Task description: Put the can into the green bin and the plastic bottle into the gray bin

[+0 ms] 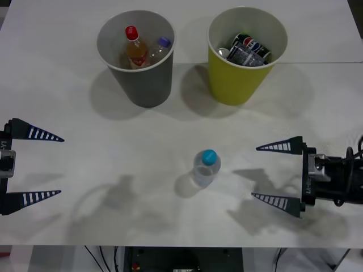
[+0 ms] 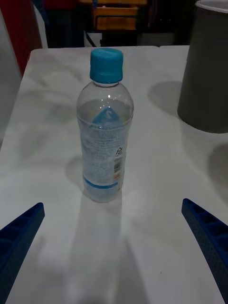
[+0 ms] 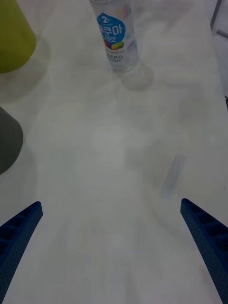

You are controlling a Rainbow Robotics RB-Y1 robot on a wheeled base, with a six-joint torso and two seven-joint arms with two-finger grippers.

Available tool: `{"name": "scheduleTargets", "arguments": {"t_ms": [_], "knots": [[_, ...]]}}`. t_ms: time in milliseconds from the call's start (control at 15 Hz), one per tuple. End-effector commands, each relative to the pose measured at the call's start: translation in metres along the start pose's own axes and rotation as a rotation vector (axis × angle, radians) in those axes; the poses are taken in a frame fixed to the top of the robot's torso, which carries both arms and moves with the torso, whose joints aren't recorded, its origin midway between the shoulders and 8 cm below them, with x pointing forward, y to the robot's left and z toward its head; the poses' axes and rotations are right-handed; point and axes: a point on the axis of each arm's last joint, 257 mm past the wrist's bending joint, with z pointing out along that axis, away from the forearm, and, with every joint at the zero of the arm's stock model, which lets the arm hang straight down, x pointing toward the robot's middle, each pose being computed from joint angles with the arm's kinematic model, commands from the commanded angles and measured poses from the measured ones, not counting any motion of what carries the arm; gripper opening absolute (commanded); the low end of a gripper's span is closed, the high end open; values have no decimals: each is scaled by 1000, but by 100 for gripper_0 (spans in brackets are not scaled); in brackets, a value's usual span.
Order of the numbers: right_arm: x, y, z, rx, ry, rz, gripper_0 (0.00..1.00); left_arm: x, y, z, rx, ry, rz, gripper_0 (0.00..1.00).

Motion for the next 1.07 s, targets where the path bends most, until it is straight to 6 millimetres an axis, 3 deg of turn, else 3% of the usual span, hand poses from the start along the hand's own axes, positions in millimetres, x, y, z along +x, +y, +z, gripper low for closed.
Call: {"name": "scheduleTargets", "arguments": {"t_ms": [67,533,1067], "knots": [[2,4,19,-12,-46,36,100,0,0,0,0,0,0,100],[6,3,65,1,-118,92,100,0,0,0,0,0,0,100],[-5,5,115,-8,-135,82,100,0,0,0,0,0,0,100]]}}
